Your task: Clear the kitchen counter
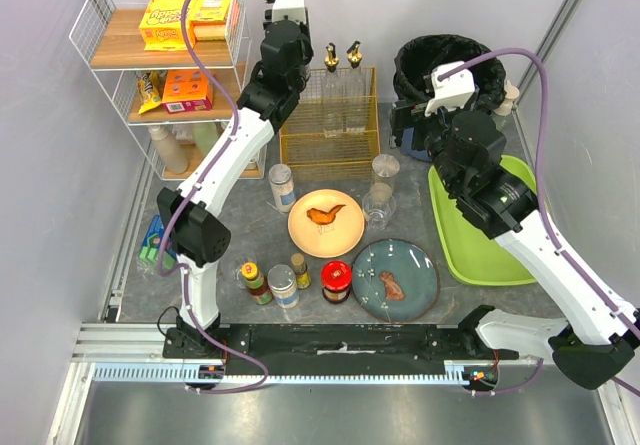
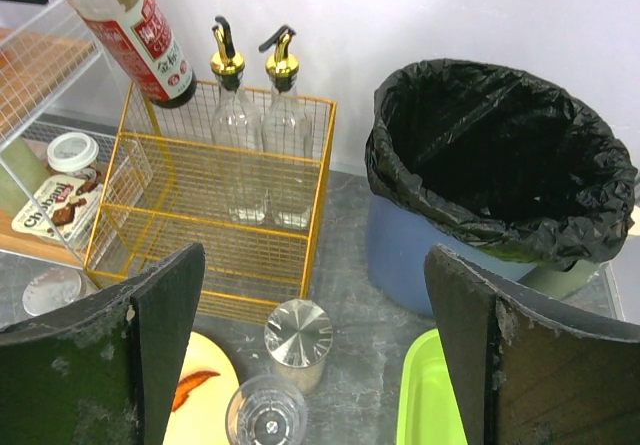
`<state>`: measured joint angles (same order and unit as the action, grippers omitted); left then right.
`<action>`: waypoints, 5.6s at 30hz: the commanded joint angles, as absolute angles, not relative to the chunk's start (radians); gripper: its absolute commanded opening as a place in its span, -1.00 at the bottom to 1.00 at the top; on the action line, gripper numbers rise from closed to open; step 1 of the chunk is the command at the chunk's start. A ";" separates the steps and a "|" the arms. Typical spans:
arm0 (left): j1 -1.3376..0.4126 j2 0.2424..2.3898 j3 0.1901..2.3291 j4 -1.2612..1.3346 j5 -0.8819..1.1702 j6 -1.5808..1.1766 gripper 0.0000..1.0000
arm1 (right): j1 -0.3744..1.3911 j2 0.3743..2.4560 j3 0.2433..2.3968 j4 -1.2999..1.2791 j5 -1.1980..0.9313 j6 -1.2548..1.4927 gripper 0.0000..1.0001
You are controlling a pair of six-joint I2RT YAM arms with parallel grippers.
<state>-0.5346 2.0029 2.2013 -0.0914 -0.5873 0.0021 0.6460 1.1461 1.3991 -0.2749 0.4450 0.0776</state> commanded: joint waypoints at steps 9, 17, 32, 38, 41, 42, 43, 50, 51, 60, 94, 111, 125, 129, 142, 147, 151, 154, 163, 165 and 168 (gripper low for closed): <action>-0.538 1.899 2.135 0.038 -0.584 -0.057 -0.97 | 0.646 1.124 1.358 -0.247 0.469 0.077 0.96; -0.538 1.855 2.118 0.032 -0.572 -0.063 -0.97 | 0.646 1.146 1.361 -0.244 0.456 0.077 0.96; -0.538 1.873 2.129 0.014 -0.583 -0.046 -0.97 | 0.641 1.147 1.350 -0.244 0.446 0.083 0.96; -0.523 1.942 2.195 -0.076 -0.552 -0.099 -0.96 | 0.641 1.147 1.339 -0.241 0.448 0.089 0.96; -0.509 1.985 2.247 -0.143 -0.539 -0.141 -0.97 | 0.641 1.146 1.324 -0.241 0.448 0.095 0.96; -0.509 1.993 2.249 -0.143 -0.531 -0.143 -0.97 | 0.641 1.146 1.319 -0.241 0.448 0.098 0.96; -0.505 2.000 2.252 -0.150 -0.522 -0.155 -0.97 | 0.641 1.146 1.315 -0.241 0.448 0.101 0.96; -0.503 2.039 2.257 -0.173 -0.502 -0.132 -0.96 | 0.640 1.152 1.296 -0.238 0.446 0.110 0.96; -0.500 2.045 2.252 -0.173 -0.496 -0.126 -0.96 | 0.640 1.154 1.292 -0.236 0.448 0.112 0.96; -0.485 2.131 2.240 -0.166 -0.445 -0.136 -0.95 | 0.640 1.170 1.240 -0.221 0.454 0.127 0.96; -0.485 1.970 2.063 -0.104 -0.351 -0.130 0.61 | 0.637 1.264 1.192 -0.190 0.462 0.227 0.96; -0.509 1.425 1.716 -0.474 -0.118 -0.193 0.83 | 0.618 1.400 1.243 -0.278 0.509 0.301 0.96; -0.508 1.017 1.331 -0.567 -0.111 -0.320 0.82 | 0.555 1.612 1.331 -0.360 0.453 0.268 0.96; -0.509 0.973 1.364 -0.617 -0.014 -0.350 0.81 | 0.554 1.690 1.359 -0.367 0.387 0.284 0.96; -0.508 0.850 1.306 -0.749 0.092 -0.411 0.81 | 0.554 1.674 1.315 -0.410 0.347 0.402 0.71; -0.508 0.839 1.261 -0.736 0.132 -0.393 0.81 | 0.554 1.605 1.264 -0.407 0.359 0.382 0.70; -0.509 0.879 1.325 -0.752 0.095 -0.354 0.81 | 0.554 1.582 1.241 -0.403 0.368 0.322 0.70; -0.509 0.877 1.312 -0.733 0.081 -0.362 0.81 | 0.554 1.572 1.209 -0.387 0.344 0.305 0.69; -0.508 0.894 1.269 -0.670 0.052 -0.400 0.81 | 0.554 1.617 1.195 -0.290 0.302 0.236 0.54; -0.509 0.910 1.262 -0.672 0.057 -0.397 0.81 | 0.554 1.614 1.190 -0.281 0.305 0.233 0.46; -0.508 0.926 1.256 -0.670 0.051 -0.391 0.81 | 0.554 1.617 1.183 -0.268 0.311 0.224 0.43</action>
<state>-0.5110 0.9035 1.2682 -0.7174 0.0624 -0.3809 0.5545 1.6077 1.1896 -0.3420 0.3054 0.2588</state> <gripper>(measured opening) 0.905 0.732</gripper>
